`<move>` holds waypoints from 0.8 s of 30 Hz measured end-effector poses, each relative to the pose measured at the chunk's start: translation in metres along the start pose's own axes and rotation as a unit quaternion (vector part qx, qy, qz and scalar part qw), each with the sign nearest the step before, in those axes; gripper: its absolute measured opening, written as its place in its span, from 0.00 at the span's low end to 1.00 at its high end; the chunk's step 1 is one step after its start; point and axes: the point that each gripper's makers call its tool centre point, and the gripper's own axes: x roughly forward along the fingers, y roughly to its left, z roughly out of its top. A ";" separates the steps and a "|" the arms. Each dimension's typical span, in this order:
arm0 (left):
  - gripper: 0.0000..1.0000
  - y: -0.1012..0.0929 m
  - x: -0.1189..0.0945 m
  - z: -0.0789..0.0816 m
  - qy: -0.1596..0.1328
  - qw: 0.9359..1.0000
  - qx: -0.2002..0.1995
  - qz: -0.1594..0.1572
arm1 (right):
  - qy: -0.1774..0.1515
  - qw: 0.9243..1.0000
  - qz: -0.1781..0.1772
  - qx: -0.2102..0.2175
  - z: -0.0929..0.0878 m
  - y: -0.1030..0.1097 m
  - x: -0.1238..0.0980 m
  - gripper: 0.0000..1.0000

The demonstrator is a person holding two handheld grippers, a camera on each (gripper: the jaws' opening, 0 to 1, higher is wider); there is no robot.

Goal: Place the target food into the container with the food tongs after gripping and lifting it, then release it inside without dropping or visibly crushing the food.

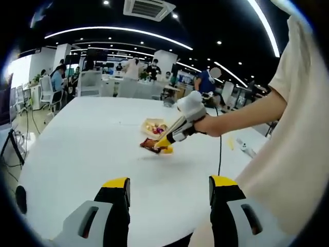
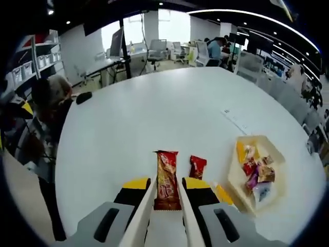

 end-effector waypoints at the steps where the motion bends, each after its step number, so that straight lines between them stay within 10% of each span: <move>1: 0.62 -0.002 0.004 0.001 0.004 1.000 0.008 -0.016 | -0.008 1.000 -0.014 0.007 0.005 -0.009 -0.009 0.23; 24: 0.61 -0.014 0.028 0.012 0.009 0.994 0.049 -0.098 | -0.059 0.990 -0.116 0.055 0.030 -0.085 -0.086 0.24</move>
